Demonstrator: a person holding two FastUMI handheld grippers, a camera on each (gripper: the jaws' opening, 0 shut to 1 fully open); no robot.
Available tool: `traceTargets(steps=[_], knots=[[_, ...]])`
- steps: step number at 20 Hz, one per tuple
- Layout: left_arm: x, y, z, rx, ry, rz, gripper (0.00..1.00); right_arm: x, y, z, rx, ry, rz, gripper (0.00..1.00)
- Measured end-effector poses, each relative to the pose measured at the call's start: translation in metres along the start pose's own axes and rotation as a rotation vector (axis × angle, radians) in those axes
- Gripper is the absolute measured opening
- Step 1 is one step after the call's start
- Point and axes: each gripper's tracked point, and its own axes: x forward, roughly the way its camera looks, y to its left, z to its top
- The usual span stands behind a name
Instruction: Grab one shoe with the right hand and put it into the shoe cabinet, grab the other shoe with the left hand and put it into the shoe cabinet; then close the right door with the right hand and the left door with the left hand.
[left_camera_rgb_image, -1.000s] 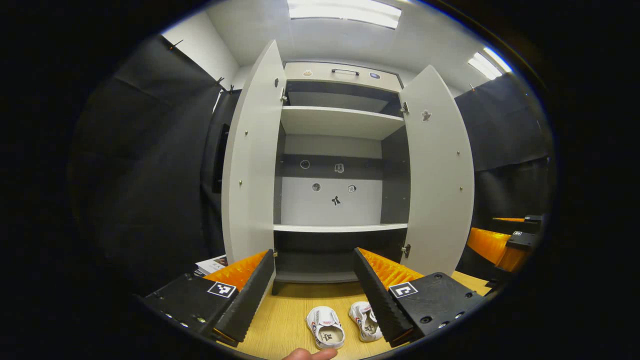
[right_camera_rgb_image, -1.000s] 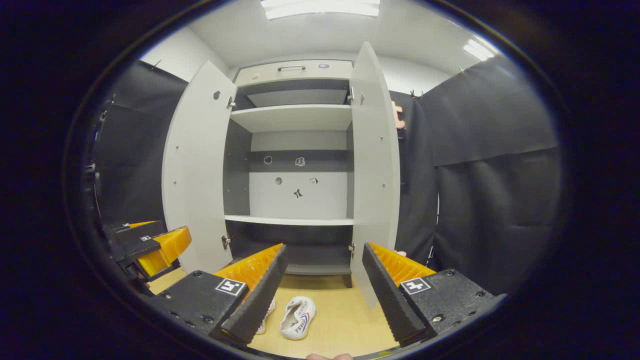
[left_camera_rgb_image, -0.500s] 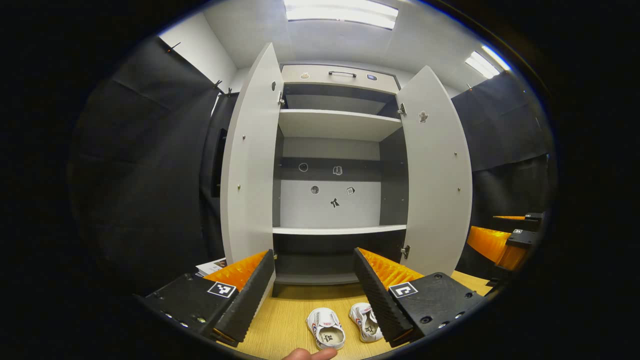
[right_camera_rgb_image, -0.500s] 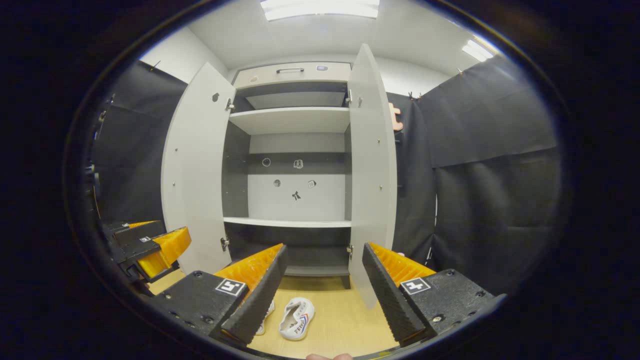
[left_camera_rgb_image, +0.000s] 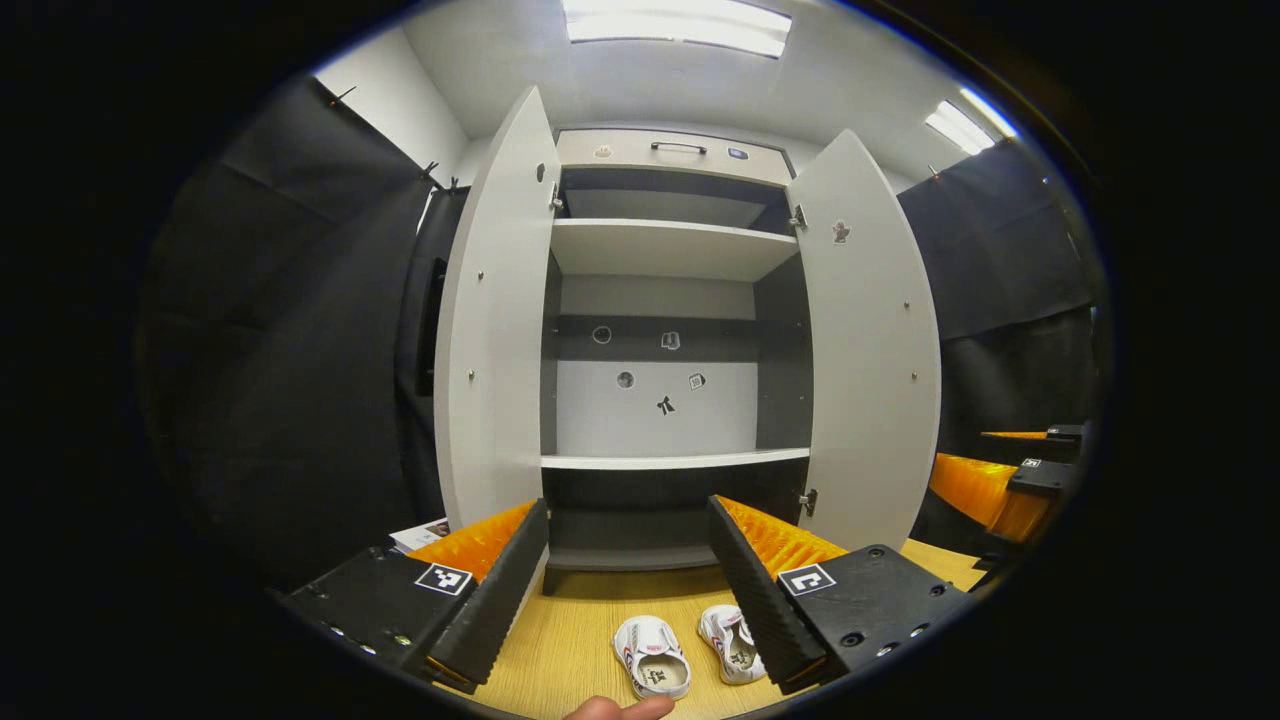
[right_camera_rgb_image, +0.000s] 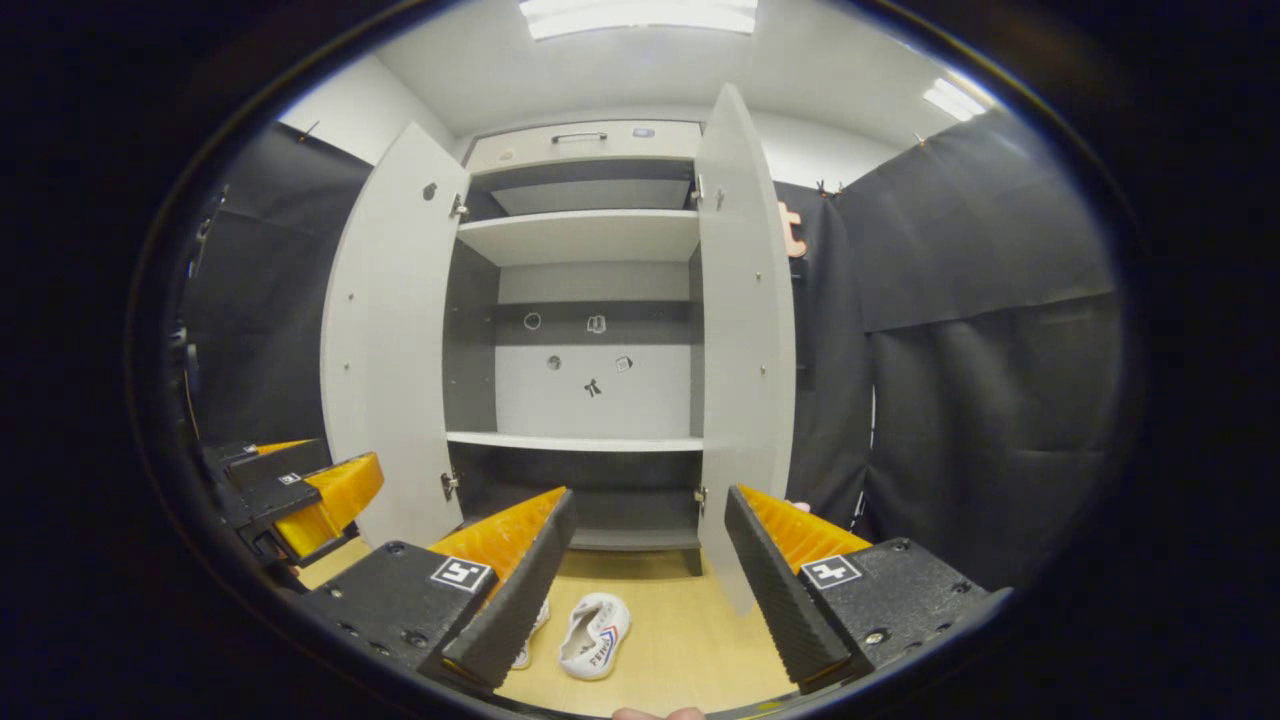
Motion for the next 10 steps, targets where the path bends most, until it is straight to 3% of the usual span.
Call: traceTargets(steps=[1, 10], knots=[[0.0, 0.0, 0.0, 0.001, 0.001, 0.0, 0.95, 0.001, 0.0, 0.0, 0.0, 0.001, -0.001, 0.94], [0.007, 0.008, -0.005, 0.004, -0.002, 0.012, 0.95, 0.016, 0.016, -0.022, 0.005, 0.051, 0.031, 0.98]])
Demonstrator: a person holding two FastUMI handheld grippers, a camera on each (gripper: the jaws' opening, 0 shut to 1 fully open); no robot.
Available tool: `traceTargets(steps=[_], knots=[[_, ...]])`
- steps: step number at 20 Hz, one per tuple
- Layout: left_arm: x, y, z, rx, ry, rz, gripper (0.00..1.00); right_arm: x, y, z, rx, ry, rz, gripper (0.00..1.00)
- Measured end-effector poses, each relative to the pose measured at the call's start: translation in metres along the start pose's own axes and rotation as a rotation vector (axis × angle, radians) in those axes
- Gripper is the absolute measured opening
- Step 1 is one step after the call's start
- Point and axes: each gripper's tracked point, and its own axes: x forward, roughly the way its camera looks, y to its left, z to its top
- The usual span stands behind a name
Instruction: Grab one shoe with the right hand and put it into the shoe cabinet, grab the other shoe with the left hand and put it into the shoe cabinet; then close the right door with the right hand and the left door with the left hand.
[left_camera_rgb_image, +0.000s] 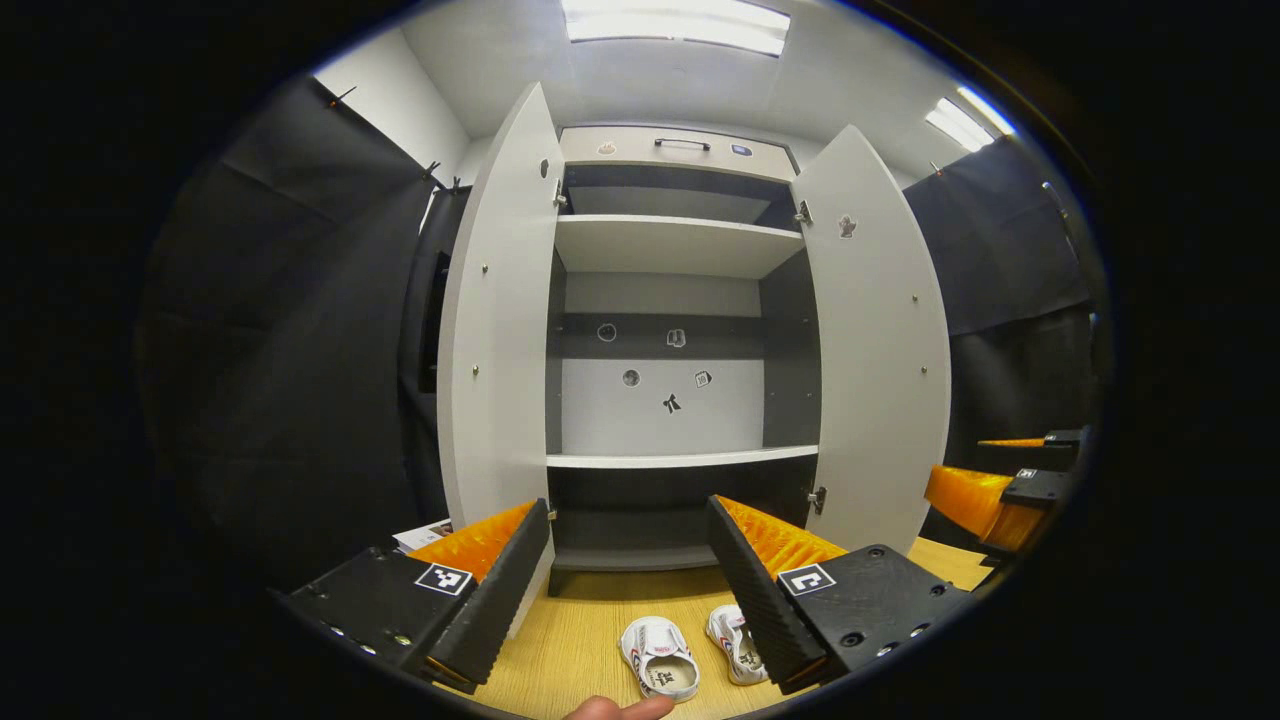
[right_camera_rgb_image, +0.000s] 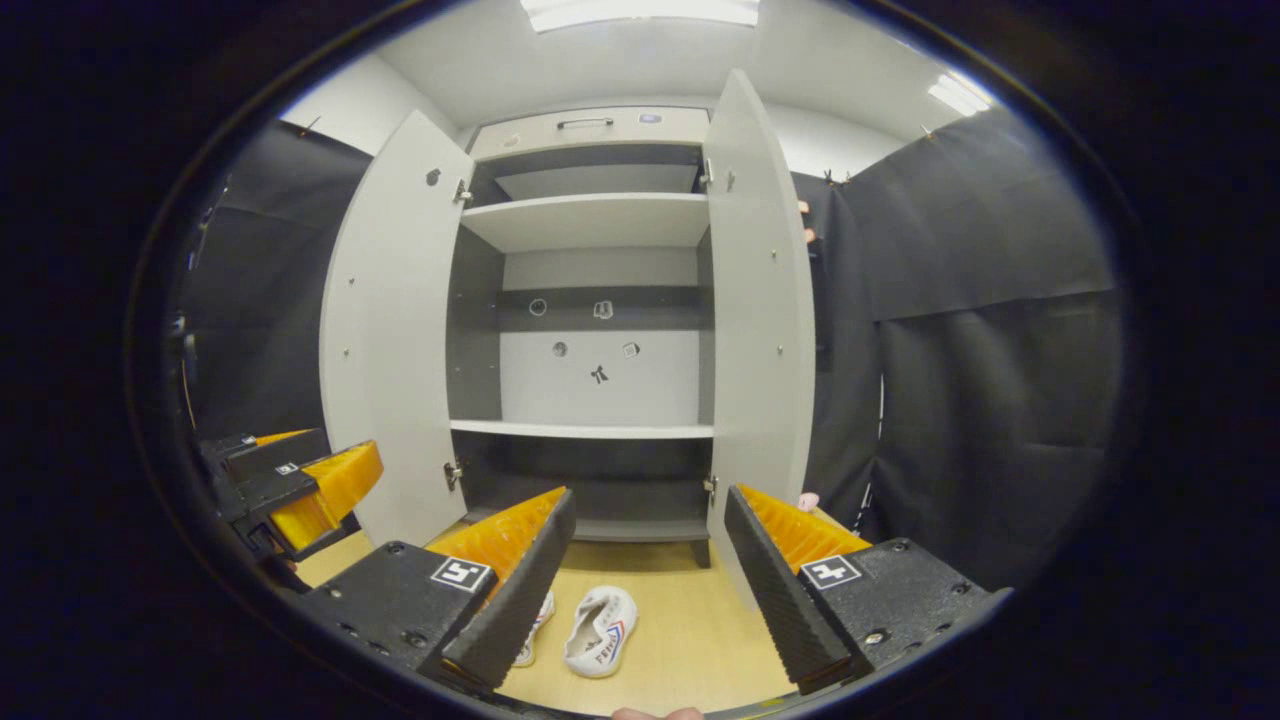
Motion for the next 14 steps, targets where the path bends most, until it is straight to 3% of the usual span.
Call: traceTargets(steps=[5, 14], knots=[[0.002, 0.007, -0.004, 0.005, 0.002, 0.008, 0.95, 0.02, 0.024, -0.043, 0.002, 0.091, 0.063, 0.94], [0.002, 0.04, -0.022, 0.028, 0.04, 0.071, 0.95, 0.067, 0.066, -0.181, -0.019, 0.399, 0.159, 0.98]])
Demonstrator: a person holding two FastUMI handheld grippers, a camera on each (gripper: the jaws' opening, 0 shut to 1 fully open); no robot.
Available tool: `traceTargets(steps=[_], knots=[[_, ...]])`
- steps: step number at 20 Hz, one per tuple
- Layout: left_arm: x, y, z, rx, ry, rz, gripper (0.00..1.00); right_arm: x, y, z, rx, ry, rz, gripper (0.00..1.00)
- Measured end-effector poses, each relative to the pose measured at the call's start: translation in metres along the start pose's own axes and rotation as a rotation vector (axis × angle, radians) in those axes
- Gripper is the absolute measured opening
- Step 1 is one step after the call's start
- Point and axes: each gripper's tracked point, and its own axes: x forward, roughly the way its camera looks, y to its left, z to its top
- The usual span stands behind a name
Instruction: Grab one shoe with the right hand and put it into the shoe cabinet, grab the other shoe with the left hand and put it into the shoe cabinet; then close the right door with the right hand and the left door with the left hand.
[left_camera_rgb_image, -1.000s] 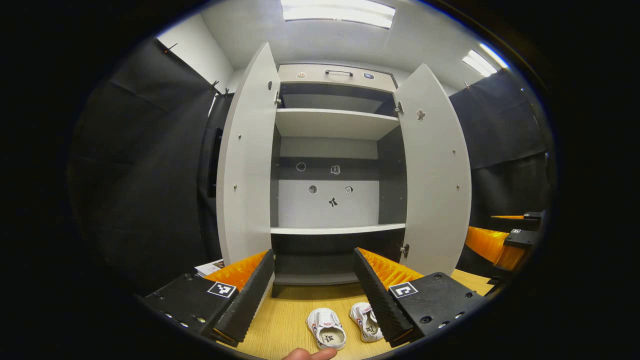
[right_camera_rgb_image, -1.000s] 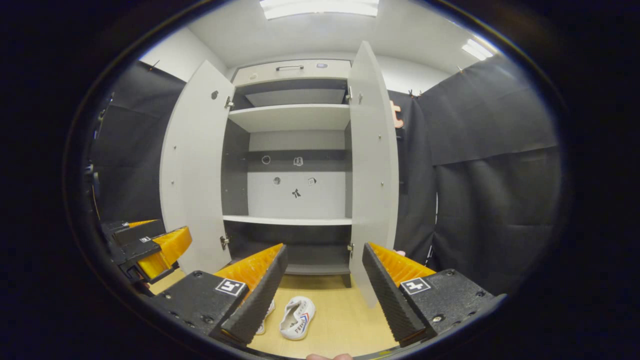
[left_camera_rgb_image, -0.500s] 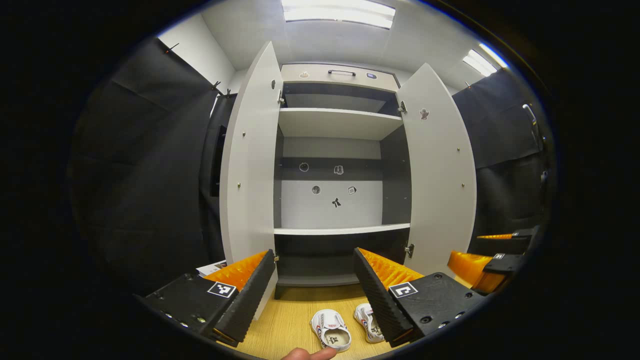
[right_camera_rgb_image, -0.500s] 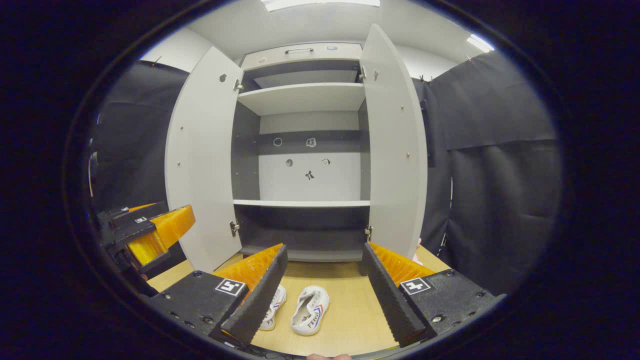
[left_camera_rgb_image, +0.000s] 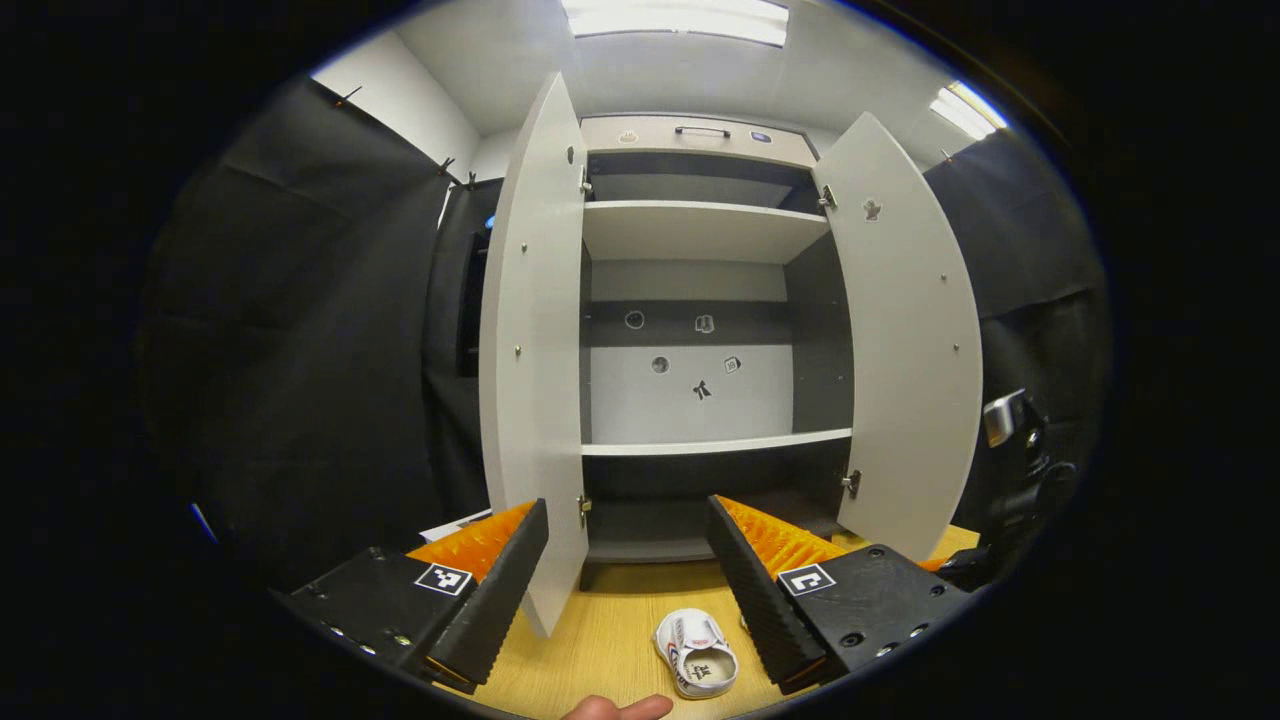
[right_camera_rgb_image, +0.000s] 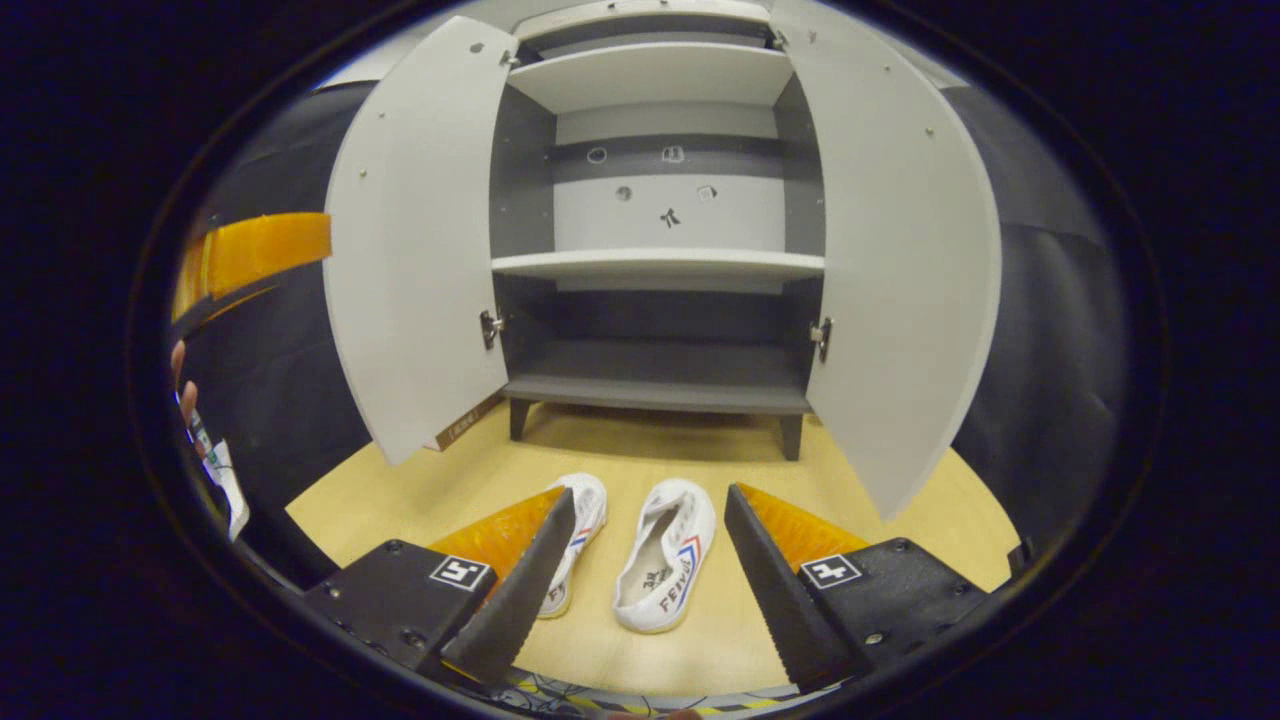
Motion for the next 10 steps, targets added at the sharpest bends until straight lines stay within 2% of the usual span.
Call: traceTargets(steps=[4, 8, 10], knots=[[0.001, 0.014, -0.01, -0.002, 0.025, 0.024, 0.95, 0.038, 0.011, -0.039, 0.037, 0.125, 0.037, 0.98], [0.004, 0.026, -0.016, -0.003, 0.036, 0.042, 0.95, 0.066, 0.011, -0.063, 0.034, 0.192, 0.035, 0.97], [0.005, 0.03, -0.019, -0.007, 0.046, 0.046, 0.95, 0.08, 0.014, -0.073, 0.031, 0.221, 0.048, 0.93]])
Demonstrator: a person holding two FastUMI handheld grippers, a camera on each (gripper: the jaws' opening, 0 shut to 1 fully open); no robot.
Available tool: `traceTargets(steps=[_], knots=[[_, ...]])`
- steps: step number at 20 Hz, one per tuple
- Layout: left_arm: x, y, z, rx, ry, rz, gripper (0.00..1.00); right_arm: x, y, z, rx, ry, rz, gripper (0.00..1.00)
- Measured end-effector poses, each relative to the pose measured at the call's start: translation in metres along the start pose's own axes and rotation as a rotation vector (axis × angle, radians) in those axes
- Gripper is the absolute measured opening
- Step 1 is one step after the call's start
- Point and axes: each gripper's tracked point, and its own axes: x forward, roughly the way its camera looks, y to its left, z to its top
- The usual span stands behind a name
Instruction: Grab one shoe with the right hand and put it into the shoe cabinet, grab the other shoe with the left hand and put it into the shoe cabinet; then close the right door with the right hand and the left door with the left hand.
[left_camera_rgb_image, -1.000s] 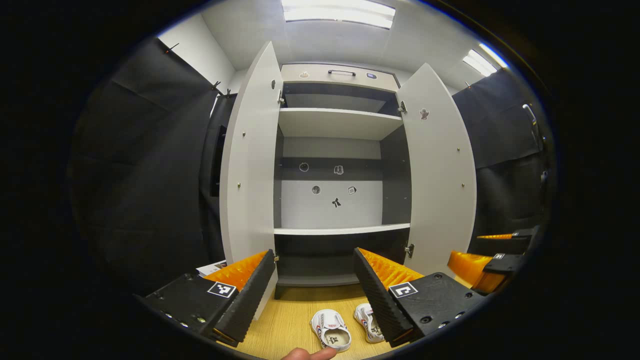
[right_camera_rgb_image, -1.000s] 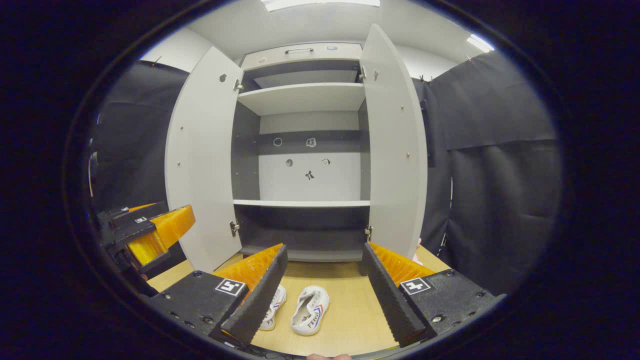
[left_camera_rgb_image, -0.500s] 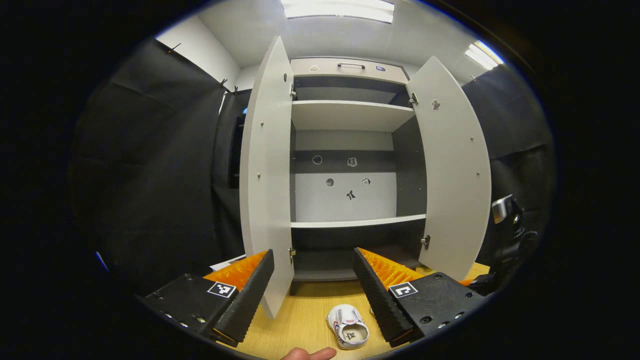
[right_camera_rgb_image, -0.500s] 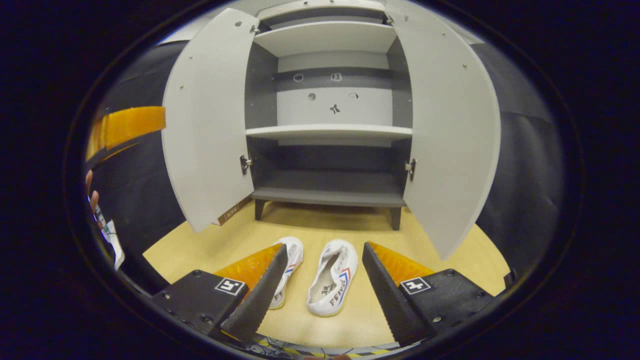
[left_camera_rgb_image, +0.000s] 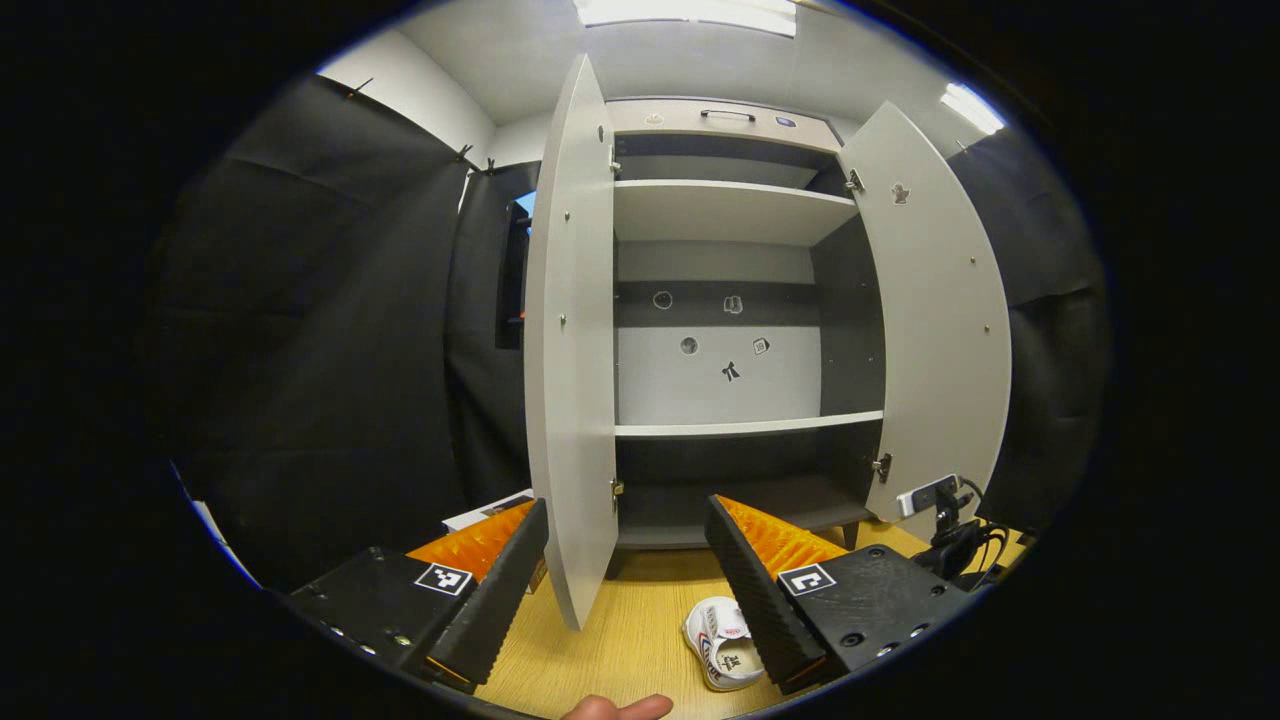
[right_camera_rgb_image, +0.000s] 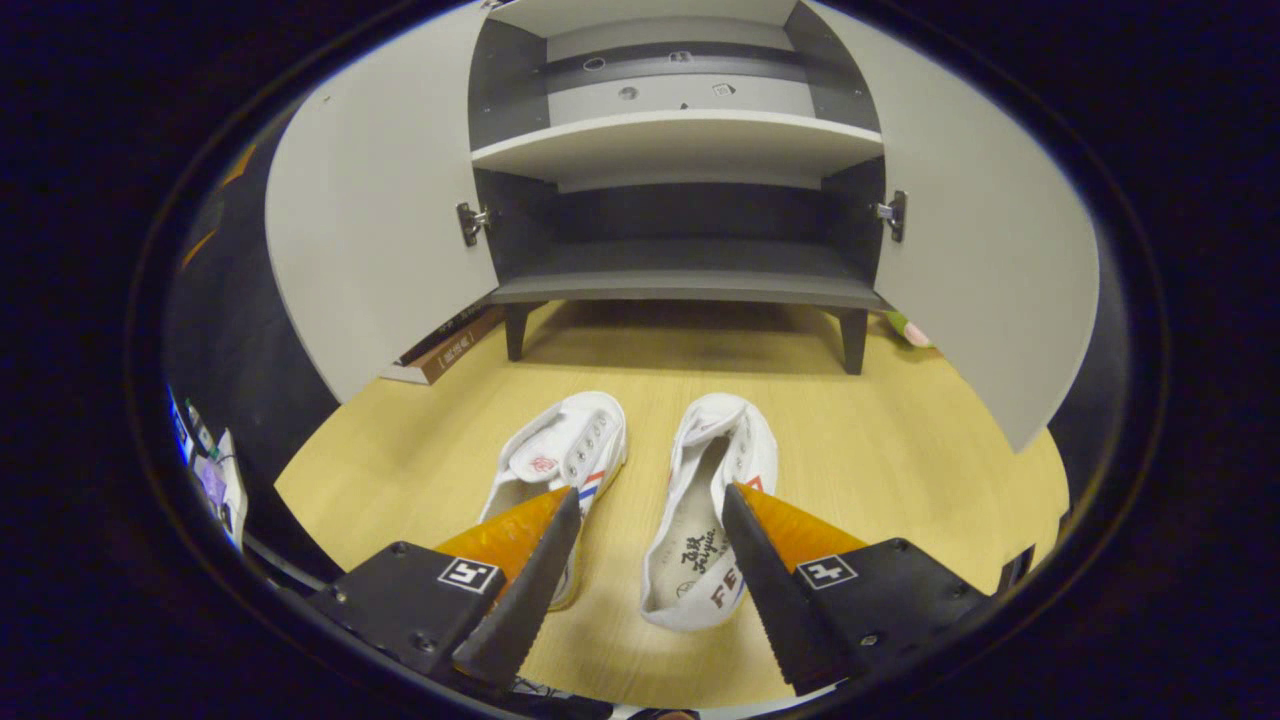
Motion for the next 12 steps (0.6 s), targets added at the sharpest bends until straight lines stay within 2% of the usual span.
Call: traceTargets(steps=[5, 8, 9, 10, 11, 12], knots=[[0.005, 0.012, -0.009, -0.006, 0.024, 0.013, 0.95, 0.033, 0.002, -0.014, 0.044, 0.075, 0.009, 0.83], [0.008, 0.019, -0.015, -0.007, 0.04, 0.017, 0.95, 0.05, 0.003, -0.019, 0.053, 0.106, 0.016, 0.68], [0.01, 0.021, -0.017, -0.006, 0.043, 0.019, 0.95, 0.056, 0.002, -0.02, 0.06, 0.113, 0.016, 0.66], [0.01, 0.023, -0.017, -0.004, 0.046, 0.021, 0.95, 0.06, 0.0, -0.02, 0.068, 0.116, 0.012, 0.53], [0.012, 0.025, -0.02, -0.002, 0.052, 0.023, 0.95, 0.065, -0.002, -0.019, 0.074, 0.114, 0.007, 0.6], [0.012, 0.027, -0.021, -0.001, 0.056, 0.024, 0.95, 0.068, -0.005, -0.017, 0.079, 0.11, -0.003, 0.45]])
